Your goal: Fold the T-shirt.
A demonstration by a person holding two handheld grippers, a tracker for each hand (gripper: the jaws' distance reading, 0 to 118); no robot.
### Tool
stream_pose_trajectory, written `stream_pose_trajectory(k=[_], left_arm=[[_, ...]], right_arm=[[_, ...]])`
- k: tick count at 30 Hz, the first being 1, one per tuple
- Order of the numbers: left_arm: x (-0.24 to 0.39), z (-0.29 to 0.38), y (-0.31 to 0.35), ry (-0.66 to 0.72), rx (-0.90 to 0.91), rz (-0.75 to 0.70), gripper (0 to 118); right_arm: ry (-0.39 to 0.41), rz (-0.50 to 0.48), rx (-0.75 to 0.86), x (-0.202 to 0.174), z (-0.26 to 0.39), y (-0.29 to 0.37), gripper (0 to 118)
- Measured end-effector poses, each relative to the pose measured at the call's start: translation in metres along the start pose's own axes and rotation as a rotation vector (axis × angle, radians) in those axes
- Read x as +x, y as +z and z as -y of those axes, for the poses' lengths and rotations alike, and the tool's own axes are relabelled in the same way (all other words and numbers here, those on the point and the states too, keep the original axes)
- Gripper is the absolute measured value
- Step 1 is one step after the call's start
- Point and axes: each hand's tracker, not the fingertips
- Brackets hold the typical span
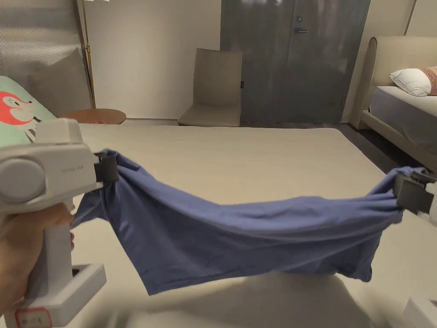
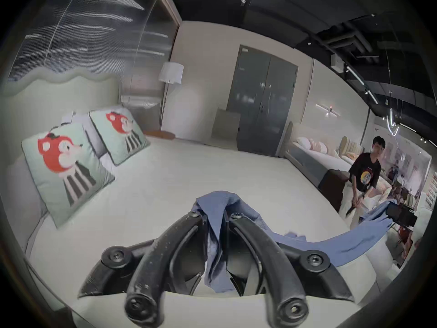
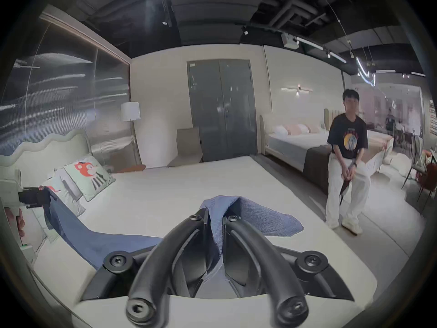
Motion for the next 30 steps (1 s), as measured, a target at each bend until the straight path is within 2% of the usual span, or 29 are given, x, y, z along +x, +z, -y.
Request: stream_pose_trajectory(k=[6,10,17,24,30], left_arm=[[-0.011,0.076,0.032,-0.009,-0.143,-0.047,6],[-0.022,0.127,0.041,0.032,-0.264,-0.058,6],[-0.043,0.203,0.048,0.086,-0.427,-0.126,6],[-0.065,0.254,0.051,0.143,-0.541,-0.164,6],[-0.072,0.273,0.055,0.171,-0.566,-0.162,6]], right_arm=[[0.000,0.016,-0.151,0.013,0.062,0.031,10],[-0.007,0.021,-0.257,0.024,0.105,0.040,10],[-0.050,0.095,-0.448,0.043,0.177,0.044,10],[-0.044,0.154,-0.589,0.057,0.230,0.041,10],[-0.035,0.175,-0.632,0.060,0.250,0.041,10]])
